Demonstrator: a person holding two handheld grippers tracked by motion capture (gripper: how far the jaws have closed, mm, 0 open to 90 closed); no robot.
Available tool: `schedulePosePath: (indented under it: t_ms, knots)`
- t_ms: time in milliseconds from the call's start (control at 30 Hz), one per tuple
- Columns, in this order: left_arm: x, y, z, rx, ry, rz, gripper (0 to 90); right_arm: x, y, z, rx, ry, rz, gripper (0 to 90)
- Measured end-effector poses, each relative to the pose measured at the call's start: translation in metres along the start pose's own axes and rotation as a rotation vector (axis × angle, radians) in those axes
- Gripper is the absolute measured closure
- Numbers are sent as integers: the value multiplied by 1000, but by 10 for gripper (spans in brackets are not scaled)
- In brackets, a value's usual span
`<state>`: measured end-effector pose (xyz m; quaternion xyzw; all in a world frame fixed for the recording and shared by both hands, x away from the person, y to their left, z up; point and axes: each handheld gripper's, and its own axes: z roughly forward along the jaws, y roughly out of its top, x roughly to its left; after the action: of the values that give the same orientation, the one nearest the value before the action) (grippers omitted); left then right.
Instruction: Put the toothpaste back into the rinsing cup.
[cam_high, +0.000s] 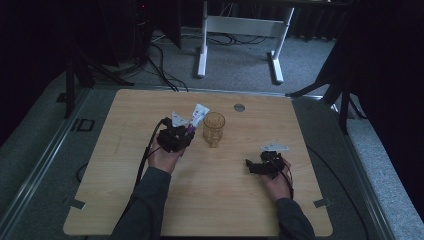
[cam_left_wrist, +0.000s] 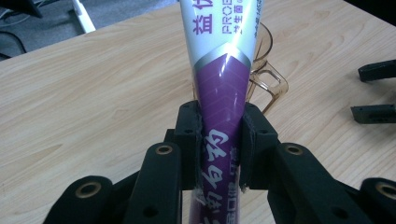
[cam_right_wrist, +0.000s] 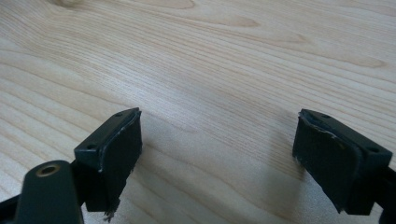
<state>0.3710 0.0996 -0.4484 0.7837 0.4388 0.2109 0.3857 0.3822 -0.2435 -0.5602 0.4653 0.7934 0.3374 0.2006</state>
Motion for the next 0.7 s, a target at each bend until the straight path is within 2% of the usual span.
schedulePosePath:
  t_ms: [267, 467, 700]
  knots:
    - [-2, -1, 2, -29, -19, 13, 721, 0, 0, 0, -1, 0, 0, 156]
    - [-4, -3, 4, -67, -15, 25, 721, 0, 0, 0, -1, -1, -1, 156]
    - [-5, -3, 7, -76, -20, 29, 721, 0, 0, 0, -1, -1, -1, 156]
